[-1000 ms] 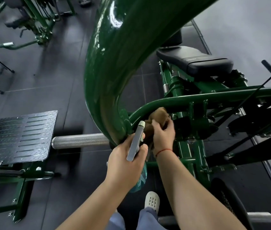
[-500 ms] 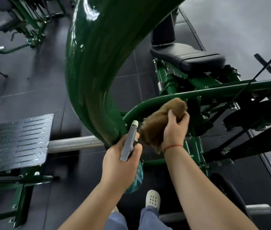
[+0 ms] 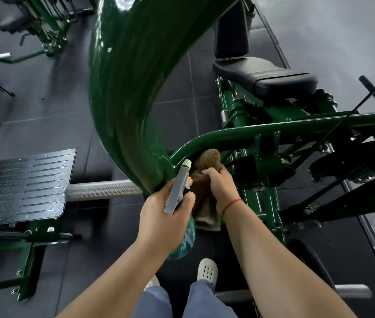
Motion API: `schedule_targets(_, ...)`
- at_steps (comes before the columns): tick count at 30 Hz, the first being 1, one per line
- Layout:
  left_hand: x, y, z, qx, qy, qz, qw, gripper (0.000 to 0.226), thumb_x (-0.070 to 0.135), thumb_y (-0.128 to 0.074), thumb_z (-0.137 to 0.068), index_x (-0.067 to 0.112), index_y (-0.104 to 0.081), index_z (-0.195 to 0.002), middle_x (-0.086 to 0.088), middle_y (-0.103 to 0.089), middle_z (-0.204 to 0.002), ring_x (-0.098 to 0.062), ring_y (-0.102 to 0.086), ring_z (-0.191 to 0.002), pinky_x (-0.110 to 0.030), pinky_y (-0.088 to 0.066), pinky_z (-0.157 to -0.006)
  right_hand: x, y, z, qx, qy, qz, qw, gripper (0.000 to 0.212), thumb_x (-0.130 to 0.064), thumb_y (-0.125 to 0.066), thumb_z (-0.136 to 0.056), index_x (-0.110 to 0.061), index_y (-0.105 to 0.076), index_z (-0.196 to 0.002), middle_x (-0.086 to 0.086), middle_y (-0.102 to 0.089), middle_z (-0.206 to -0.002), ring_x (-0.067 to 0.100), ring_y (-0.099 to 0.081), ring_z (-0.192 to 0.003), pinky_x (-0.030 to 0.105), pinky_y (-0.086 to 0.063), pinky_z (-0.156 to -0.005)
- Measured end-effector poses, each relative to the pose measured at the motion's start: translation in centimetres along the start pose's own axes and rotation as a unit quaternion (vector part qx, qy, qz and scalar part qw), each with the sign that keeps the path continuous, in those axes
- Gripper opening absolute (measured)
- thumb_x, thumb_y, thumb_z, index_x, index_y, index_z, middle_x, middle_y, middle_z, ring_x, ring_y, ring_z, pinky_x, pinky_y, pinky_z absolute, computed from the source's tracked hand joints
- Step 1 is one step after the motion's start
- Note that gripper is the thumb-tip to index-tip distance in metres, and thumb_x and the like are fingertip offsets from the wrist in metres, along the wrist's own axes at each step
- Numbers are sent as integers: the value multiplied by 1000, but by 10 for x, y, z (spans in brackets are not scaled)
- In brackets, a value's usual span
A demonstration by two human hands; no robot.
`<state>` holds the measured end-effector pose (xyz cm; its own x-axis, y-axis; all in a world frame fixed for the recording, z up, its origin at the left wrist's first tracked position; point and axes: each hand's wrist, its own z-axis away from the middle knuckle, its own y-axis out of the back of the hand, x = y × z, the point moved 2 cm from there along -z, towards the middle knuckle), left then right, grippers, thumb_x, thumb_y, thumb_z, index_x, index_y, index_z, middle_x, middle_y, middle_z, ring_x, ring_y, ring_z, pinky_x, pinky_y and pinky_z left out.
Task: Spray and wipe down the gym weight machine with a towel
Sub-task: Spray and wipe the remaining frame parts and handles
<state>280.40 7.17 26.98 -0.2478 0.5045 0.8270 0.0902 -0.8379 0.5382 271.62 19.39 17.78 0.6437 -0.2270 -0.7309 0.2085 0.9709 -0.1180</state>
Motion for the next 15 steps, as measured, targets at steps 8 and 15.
schedule_targets(8, -2, 2, 0, -10, 0, 10, 1000, 16, 43, -56, -84, 43, -61, -100, -1, -69, -72, -17, -66, -66, -47, -57, -67, -12, 24, -40, 119, -41, -319, 939, 47, -36, -58, -100, -25, -47, -144, 12, -62, -129, 33, -65, -106, 51, -59, -79)
schedule_targets(15, -4, 3, 0, -15, -16, -9, 1000, 31, 19, -66, -94, 39, -55, -74, 11, -55, -53, -6, -50, -49, -22, -36, -54, -15, 3, -41, 77, -77, -313, 944, 46, -35, -59, -95, -20, -49, -137, 13, -65, -117, 33, -66, -99, 48, -58, -77)
